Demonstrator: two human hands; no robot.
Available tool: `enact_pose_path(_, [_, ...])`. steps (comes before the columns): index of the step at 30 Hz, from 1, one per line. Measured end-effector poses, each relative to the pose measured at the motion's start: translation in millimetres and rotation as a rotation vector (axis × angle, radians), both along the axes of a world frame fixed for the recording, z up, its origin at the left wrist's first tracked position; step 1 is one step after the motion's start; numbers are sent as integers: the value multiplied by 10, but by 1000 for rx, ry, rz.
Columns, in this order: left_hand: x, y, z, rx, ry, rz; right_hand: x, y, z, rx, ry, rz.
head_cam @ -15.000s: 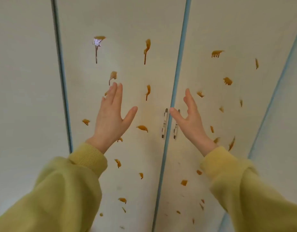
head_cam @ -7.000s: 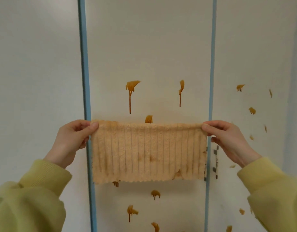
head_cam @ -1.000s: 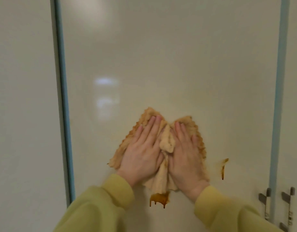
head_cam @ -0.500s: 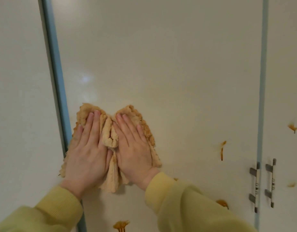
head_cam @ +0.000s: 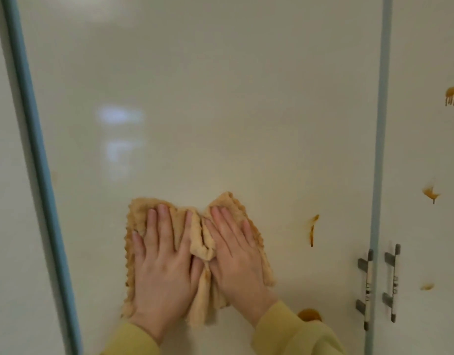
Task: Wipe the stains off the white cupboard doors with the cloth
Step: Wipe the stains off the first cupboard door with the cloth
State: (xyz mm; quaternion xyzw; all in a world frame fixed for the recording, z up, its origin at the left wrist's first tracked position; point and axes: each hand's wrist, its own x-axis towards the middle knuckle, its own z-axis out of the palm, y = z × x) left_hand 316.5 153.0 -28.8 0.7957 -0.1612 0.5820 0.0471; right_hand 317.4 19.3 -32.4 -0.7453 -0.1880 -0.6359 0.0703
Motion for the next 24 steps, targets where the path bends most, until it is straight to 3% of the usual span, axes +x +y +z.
enact_pose_path(7, [24, -825, -191, -18, -34, -2, 60, -800, -287, 221, 29, -82])
enact_pose_path(13, [38, -1258, 535, -45, -80, 7, 119, -1191, 432, 382, 10, -85])
enact_pose_path(18, [75, -1655, 1242, -64, -128, -7, 90, -1557, 1169, 399, 15, -98])
enact_pose_path(24, [94, -1822, 1426, -50, -174, 15, 73, -1685, 1396, 352, 3, -71])
